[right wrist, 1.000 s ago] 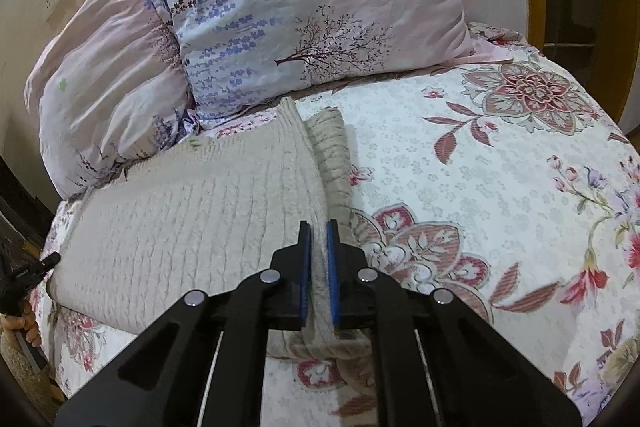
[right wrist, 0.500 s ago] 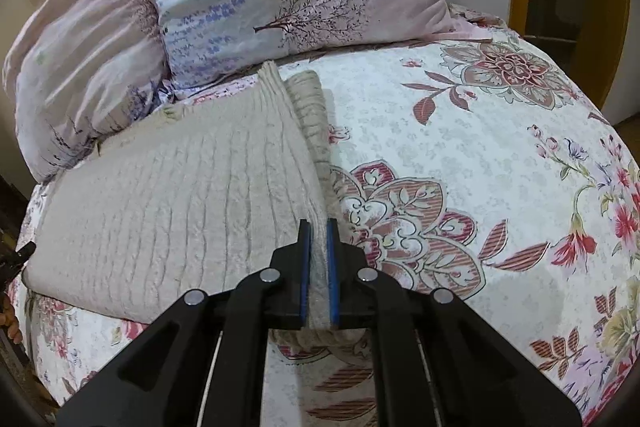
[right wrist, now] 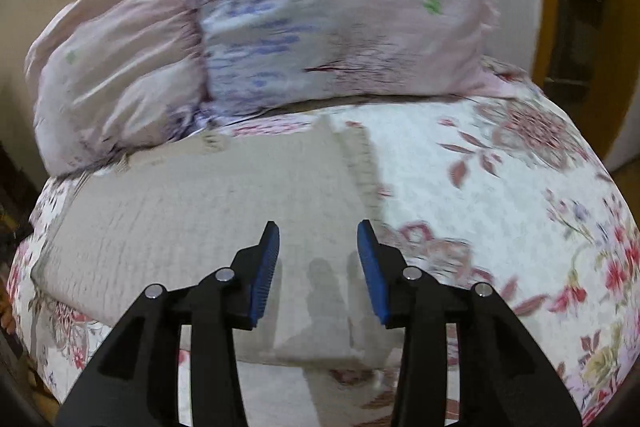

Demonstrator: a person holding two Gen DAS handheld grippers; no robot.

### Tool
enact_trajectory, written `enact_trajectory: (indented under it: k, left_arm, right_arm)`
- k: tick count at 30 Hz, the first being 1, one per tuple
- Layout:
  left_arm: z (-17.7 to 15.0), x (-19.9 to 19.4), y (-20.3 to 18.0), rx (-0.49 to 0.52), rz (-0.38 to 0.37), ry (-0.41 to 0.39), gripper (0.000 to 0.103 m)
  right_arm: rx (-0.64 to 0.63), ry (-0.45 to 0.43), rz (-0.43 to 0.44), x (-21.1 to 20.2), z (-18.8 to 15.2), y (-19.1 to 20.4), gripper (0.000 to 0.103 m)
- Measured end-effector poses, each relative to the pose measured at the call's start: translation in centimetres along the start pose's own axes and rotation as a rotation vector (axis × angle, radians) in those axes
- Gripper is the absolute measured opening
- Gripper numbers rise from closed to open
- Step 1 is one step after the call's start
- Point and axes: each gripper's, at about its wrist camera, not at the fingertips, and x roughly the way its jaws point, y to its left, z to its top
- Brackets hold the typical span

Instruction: Fold small clothes

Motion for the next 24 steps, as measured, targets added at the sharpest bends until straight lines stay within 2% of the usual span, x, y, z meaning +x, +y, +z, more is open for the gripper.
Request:
enact_trajectory:
  k: [4,7,9,12,14,20,22,24]
  left_arm:
    - [-0.5,1.6,-3.2,0.107,0.006,0.032,0.042]
    - [-1.0,2.9,-4.4,0.14,0.025,0.068,0.045]
    - [-1.3,3.7,-4.7,0.152,0.047,0.094,0.05]
    - [-2.0,4.8,-4.4,0.17,0.093,0.138,0.051]
    - [-2.6,5.7,-3.9,0.161,0.113,0.178,0.052]
    - [-3.3,5.8,-3.7,0.175,0.117,0.164,0.053]
    - [-2.9,5.4,-3.4,0.14,0.092,0.165,0.053]
    - [-2.1,4.4,-2.3,0.056,0.035,0.143,0.055]
  right_arm:
    - [-0.051,0.026,0.031,1.2,0.2,2.4,0.041]
    - [-0.075,0.042,0.038,2.0,0.2,3.6,0.043]
    - [-0.092,0.049,0.029,2.4,0.1,4.1,0.047]
    - [-0.135,0.1,-0.016,3.7,-0.8,4.6,0.051]
    - [-0.173,0.09,-0.036,3.9,-1.4,5.0,0.054]
    - [-0.29,0.109,-0.141,4.0,-3.0,6.8,0.063]
    - [-0.266,0.121,-0.133,3.8,-2.6,6.7,0.064]
    - [-0.219,0.115,-0.093,3.4,-1.8,6.3,0.067]
